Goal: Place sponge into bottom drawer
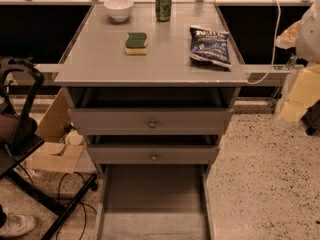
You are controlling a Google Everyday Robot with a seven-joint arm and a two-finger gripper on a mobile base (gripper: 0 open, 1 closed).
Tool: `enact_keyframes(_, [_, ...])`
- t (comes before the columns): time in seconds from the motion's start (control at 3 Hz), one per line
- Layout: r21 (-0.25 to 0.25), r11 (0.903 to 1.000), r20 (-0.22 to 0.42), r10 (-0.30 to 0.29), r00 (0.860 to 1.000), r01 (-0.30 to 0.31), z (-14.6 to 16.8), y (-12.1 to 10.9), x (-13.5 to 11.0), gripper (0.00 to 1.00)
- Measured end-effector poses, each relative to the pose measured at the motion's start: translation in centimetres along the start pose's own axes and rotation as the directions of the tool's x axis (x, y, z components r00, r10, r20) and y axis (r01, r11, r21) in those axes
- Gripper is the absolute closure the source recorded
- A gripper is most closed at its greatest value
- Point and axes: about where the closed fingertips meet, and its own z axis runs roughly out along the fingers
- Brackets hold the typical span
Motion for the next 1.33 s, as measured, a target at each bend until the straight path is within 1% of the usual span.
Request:
enact_keyframes(0.33, [0.014,0.9999,0.013,-0.004,1.000,0.003,-0.1,-0.4,-0.2,0.00])
enact_keyframes(0.67, [0.060,0.9982,0.119,-0.006,0.993,-0.001,1.8,-3.0,-1.8,0.00])
enact_keyframes(1.0, [0.097,0.9933,0.281,0.033,0.959,-0.062,4.8,-6.9,-4.7,0.00])
enact_keyframes(1.33, [0.089,0.9812,0.448,0.114,0.886,-0.172,7.7,-12.2,-8.9,0.00])
